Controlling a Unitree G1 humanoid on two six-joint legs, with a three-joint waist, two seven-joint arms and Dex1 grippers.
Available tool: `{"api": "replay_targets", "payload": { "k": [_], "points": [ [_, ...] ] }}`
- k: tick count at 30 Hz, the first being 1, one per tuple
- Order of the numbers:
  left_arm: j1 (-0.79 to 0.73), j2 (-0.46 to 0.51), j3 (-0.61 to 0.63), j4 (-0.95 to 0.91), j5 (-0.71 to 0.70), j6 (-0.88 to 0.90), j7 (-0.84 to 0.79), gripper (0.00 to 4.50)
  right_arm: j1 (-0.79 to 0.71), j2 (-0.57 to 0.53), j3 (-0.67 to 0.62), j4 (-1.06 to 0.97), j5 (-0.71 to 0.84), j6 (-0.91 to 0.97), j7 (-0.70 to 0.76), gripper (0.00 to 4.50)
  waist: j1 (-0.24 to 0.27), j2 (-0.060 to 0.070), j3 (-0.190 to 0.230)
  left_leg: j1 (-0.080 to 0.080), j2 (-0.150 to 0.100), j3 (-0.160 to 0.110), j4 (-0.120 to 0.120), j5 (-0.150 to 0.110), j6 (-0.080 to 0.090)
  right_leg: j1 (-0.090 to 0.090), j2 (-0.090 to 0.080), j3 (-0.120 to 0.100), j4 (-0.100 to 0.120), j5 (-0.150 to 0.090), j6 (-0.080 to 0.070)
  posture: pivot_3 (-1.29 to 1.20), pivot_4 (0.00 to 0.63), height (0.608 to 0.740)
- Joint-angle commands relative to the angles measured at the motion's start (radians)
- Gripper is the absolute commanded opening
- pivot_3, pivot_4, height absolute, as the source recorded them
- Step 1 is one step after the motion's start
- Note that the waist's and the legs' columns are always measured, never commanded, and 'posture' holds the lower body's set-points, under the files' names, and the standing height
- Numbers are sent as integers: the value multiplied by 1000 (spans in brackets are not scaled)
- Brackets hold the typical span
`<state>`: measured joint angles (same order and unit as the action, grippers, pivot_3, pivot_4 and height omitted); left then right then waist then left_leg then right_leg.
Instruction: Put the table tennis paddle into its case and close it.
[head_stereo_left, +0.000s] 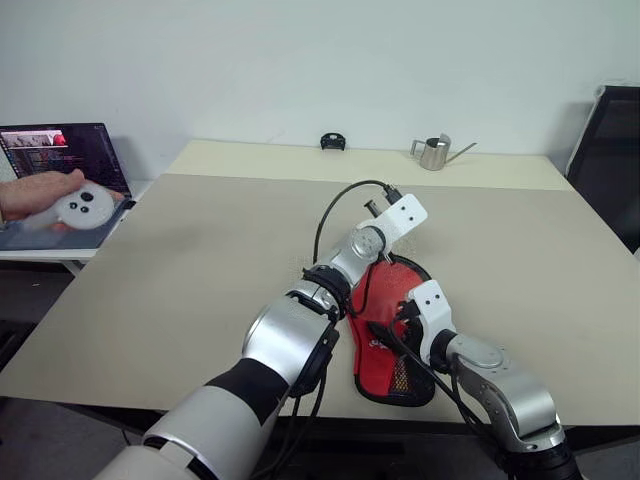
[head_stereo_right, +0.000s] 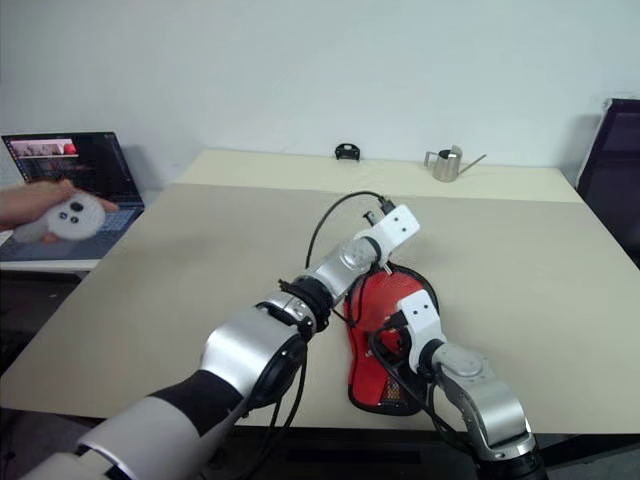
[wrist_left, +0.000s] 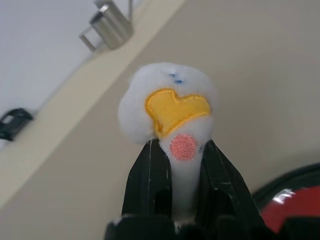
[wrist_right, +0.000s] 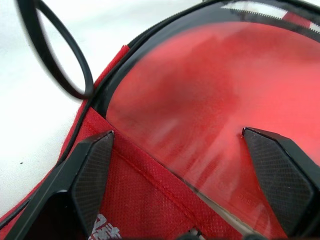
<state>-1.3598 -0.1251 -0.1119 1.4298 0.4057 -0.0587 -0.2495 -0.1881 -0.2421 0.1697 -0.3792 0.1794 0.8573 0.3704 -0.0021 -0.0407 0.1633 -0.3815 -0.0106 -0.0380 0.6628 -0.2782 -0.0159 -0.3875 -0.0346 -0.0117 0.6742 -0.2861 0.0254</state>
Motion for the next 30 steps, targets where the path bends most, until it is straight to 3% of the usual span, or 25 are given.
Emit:
{"api": "replay_targets", "payload": {
  "k": [1,8,12,24,27,30],
  "points": [
    [10,-13,16,-42,-26,16,-69,586,31,7,44,106,16,72,13,4500,-1,0,0,0,0,0,0,0,0,0,0,0,0,0,0,0,150,740],
    [-4,36,38,-51,-42,5,-57,2928,-21,18,46,168,14,50,29,4500,-15,1,0,3,1,1,0,0,0,0,0,1,4,0,0,0,150,740],
    [-23,92,109,-60,-110,1,-70,2928,-59,20,34,229,12,22,48,4500,-29,1,0,4,2,1,1,1,-1,1,0,1,5,-1,1,0,150,740],
    [128,433,200,-165,-253,-69,-277,2928,-165,8,-15,423,15,-75,116,4500,-29,2,-1,7,3,1,0,1,-1,3,1,1,6,0,-1,0,150,740],
    [264,516,246,-326,-358,-14,-449,2928,-167,-8,-23,450,13,-96,134,4500,-28,2,-1,7,3,0,0,1,-1,3,0,1,6,1,-1,0,150,740],
    [483,556,262,-699,-504,173,-629,2928,-166,-43,-42,477,18,-117,166,4500,-29,3,-2,7,3,0,0,1,-1,3,0,3,6,0,-2,0,150,740]
  ]
}}
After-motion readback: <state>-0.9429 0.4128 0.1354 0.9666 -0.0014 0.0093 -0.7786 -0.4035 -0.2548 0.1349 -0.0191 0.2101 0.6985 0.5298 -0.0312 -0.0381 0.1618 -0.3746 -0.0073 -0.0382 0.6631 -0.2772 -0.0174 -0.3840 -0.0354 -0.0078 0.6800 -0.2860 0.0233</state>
